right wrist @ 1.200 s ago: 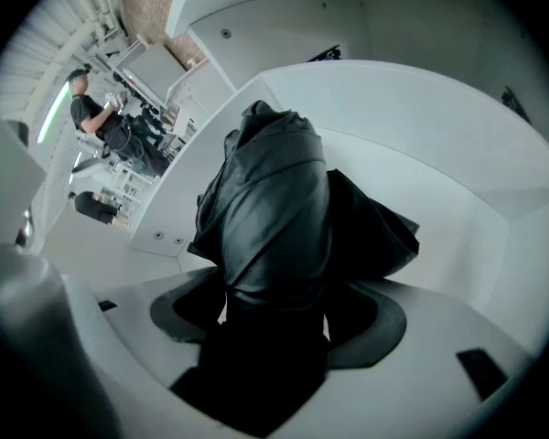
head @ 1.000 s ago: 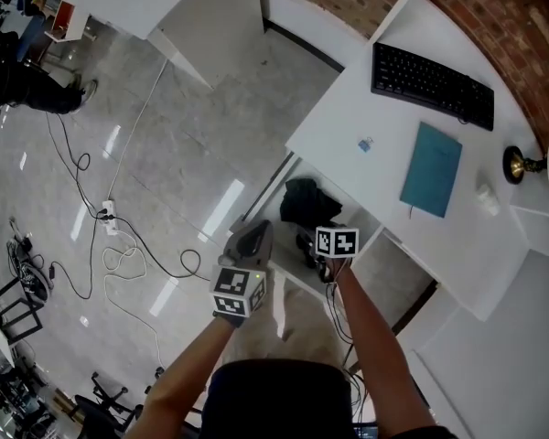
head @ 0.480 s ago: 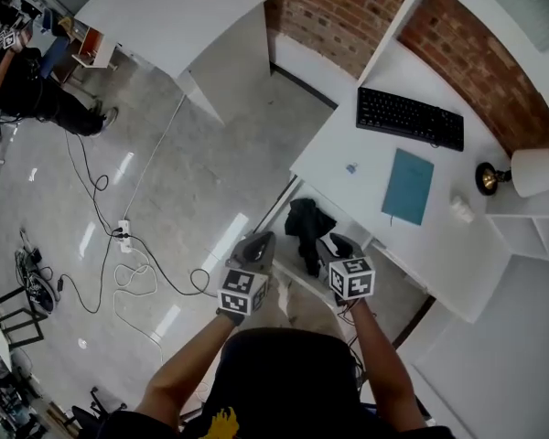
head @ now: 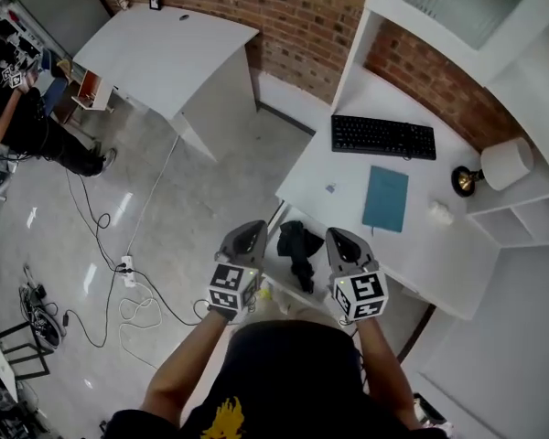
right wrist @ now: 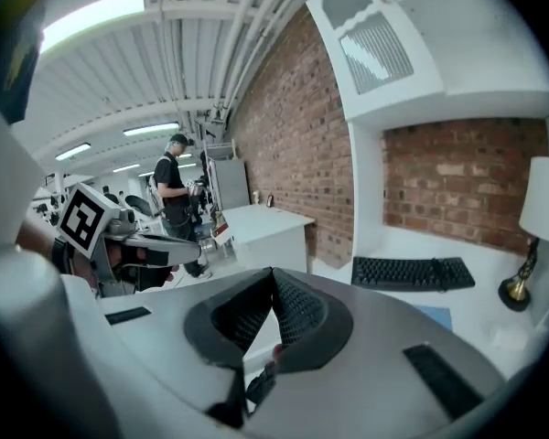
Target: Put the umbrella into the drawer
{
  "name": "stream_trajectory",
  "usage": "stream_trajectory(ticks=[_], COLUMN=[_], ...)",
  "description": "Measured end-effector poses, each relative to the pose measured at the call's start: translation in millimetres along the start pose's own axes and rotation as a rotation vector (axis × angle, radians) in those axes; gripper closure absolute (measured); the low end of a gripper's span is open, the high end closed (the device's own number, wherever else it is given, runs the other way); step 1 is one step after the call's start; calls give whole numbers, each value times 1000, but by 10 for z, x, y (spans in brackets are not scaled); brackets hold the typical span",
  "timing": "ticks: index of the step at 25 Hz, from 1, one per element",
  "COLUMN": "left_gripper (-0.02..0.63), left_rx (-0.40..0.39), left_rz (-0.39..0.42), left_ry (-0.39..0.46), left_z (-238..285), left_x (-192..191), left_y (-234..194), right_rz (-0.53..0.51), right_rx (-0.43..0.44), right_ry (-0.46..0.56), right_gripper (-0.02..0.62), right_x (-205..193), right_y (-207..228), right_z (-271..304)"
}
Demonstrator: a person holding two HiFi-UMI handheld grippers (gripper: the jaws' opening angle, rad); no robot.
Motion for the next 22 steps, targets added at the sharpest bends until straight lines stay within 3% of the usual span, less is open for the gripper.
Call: stream_trajectory(ticks=[5, 10, 22], left_gripper=[594, 594, 594], left_rx=[18, 20, -30], left_rz=[29, 103, 124], left_ry=[169, 238, 168], left_z=[-154, -340, -286], left_x=[811, 1247, 1078], left_y=[-53, -38, 147], right_rz=[-110, -103, -16], right_rx=[-108, -200, -202], right_ry=[124, 199, 205], right_gripper=[594, 594, 594], right_x=[537, 864, 814], right_y=[366, 556, 514], right_z=[-329, -690, -757])
Point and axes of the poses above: the fingertips, and each gripper's own axes: z forward along the fingers, y to its right, x out of its top, the point moved 2 cm from there along -z, backward along the fingers, and after that the axes turned 7 degrees about -x, right-handed, at the moved point
